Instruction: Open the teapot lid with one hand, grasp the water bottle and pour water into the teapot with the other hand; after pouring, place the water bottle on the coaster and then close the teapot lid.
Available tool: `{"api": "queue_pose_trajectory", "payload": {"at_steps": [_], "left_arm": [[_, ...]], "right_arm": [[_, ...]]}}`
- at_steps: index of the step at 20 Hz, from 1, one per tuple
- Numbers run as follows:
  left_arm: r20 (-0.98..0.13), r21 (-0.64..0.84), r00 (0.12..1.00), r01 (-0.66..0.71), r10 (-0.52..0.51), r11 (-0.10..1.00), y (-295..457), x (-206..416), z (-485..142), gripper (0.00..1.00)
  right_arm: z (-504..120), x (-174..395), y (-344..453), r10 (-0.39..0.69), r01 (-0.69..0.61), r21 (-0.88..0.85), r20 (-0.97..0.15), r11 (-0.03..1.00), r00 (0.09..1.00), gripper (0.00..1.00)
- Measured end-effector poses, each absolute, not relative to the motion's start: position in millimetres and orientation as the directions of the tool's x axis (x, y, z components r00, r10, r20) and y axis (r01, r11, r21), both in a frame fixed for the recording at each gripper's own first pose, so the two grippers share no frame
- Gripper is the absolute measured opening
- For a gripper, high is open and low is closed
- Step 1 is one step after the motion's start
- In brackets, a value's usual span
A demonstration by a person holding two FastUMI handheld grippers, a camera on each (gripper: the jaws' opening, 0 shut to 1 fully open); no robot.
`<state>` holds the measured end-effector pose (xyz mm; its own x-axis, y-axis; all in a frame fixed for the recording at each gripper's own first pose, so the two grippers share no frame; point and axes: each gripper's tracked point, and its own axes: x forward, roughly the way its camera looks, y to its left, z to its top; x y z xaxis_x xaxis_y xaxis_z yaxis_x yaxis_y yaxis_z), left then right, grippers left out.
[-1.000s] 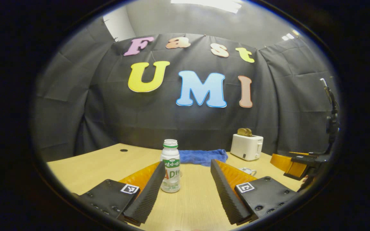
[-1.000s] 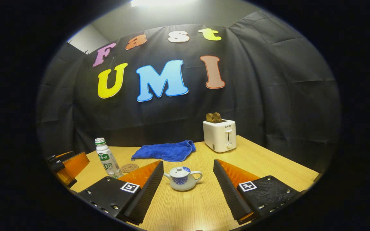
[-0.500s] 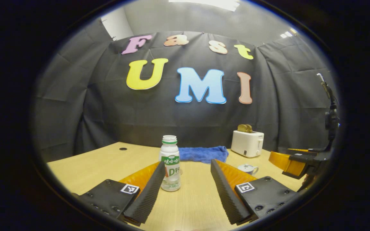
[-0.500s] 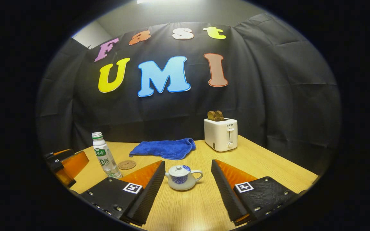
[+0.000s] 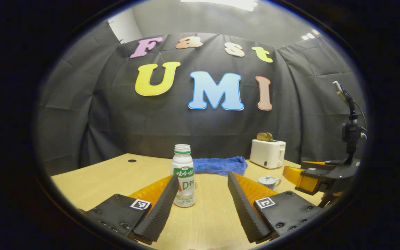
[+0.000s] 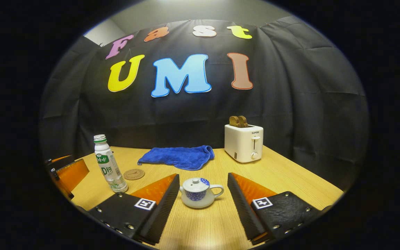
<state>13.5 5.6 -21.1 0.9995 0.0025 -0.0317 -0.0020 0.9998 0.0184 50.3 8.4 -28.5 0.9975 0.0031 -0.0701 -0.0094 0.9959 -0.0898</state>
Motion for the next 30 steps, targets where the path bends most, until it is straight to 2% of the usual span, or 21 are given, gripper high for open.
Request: {"api": "queue_pose_trajectory", "payload": {"at_steps": [1, 12, 13, 15, 17, 18, 19, 20, 21, 30], "left_arm": [[-0.033, 0.016, 0.999, -0.002, 0.003, 1.0, 6.6, 13.4, -21.5, 0.94], [-0.045, 0.004, 0.999, -0.001, 0.001, 1.0, 15.2, 21.2, -29.1, 0.94], [-0.048, 0.003, 0.999, 0.0, 0.0, 1.0, 16.1, 23.5, -29.9, 0.91], [-0.052, -0.001, 0.999, 0.003, -0.003, 1.0, 15.3, 24.6, -33.4, 0.99], [-0.055, -0.005, 0.998, 0.005, -0.006, 1.0, 15.6, 25.2, -32.2, 0.99], [-0.055, -0.005, 0.998, 0.005, -0.005, 1.0, 15.4, 24.1, -34.7, 0.99], [-0.055, -0.006, 0.998, 0.004, -0.004, 1.0, 16.4, 23.9, -34.6, 0.99], [-0.056, -0.007, 0.998, 0.003, -0.003, 1.0, 17.2, 24.7, -35.7, 0.99], [-0.057, -0.01, 0.998, 0.002, -0.003, 1.0, 18.2, 24.4, -35.2, 0.99], [-0.061, -0.022, 0.998, -0.004, 0.003, 1.0, 22.5, 26.9, -36.3, 0.99]], "right_arm": [[-28.6, 55.1, 10.0, 0.01, -0.016, -0.096, -0.072, 0.995, 0.997, 0.69], [-64.2, 112.5, 22.3, 0.043, -0.066, -0.129, -0.178, 0.989, 0.983, 0.68], [-66.2, 115.3, 23.7, 0.046, -0.071, -0.13, -0.184, 0.989, 0.982, 0.68], [-70.1, 118.7, 25.8, 0.058, -0.083, -0.124, -0.196, 0.989, 0.979, 0.69], [-69.1, 120.5, 24.5, 0.049, -0.071, -0.11, -0.189, 0.991, 0.981, 0.72], [-68.0, 123.4, 21.1, 0.044, -0.063, -0.094, -0.187, 0.994, 0.981, 0.34], [-70.4, 127.6, 19.2, 0.038, -0.056, -0.088, -0.193, 0.995, 0.98, 0.34], [-73.4, 129.5, 18.1, 0.036, -0.055, -0.088, -0.208, 0.995, 0.977, 0.29], [-71.2, 128.1, 18.5, 0.039, -0.058, -0.086, -0.202, 0.995, 0.979, 0.34], [-62.4, 133.1, 25.2, 0.033, -0.077, -0.208, -0.207, 0.975, 0.978, 0.34]]}}
